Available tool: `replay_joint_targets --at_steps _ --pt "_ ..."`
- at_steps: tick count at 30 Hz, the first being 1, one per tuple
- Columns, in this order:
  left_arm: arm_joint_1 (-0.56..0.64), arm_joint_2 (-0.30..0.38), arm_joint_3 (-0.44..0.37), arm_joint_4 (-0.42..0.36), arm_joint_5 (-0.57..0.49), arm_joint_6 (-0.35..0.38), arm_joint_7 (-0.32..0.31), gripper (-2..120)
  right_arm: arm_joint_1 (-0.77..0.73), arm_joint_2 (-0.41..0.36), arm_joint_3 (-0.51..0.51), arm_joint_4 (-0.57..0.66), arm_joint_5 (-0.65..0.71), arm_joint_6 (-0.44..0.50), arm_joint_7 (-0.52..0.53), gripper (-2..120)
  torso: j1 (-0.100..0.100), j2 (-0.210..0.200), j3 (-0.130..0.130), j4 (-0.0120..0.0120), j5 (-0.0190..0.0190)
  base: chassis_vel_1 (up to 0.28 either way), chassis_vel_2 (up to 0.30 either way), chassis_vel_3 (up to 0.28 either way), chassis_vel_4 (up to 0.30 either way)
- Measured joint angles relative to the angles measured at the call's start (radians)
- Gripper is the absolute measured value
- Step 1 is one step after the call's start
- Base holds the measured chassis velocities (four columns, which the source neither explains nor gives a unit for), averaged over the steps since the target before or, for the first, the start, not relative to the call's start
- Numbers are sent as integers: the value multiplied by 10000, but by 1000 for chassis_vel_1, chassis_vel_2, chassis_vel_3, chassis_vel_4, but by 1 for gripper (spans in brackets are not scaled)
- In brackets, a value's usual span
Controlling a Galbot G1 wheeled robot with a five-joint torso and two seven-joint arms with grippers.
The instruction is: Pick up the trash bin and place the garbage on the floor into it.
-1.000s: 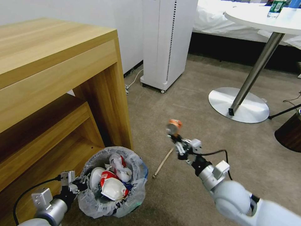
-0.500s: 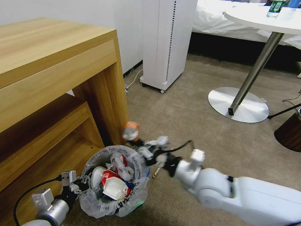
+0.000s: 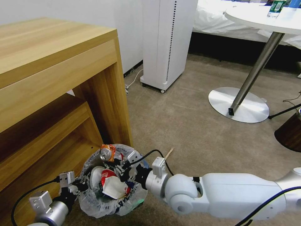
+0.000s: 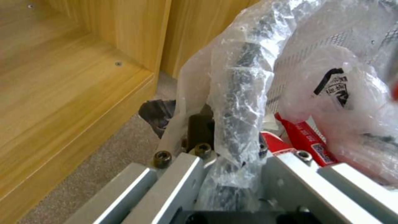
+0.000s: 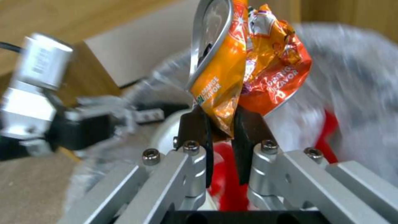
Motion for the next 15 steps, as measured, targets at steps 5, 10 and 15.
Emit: replay_joint_targets --at_steps 5,10,15 --pt "28 -51 -33 -8 0 -50 12 1 -177 158 -78 -179 231 -250 459 10 0 0 0 -2 0 0 0 0 0" --pt "45 -96 -44 -1 21 -83 27 1 -400 439 -27 -501 456 -488 911 13 0 0 0 -1 1 0 0 0 0" --pt "-55 -101 -27 167 50 -92 32 1 -549 389 28 -373 353 -511 832 34 0 0 0 -1 0 0 0 0 0"
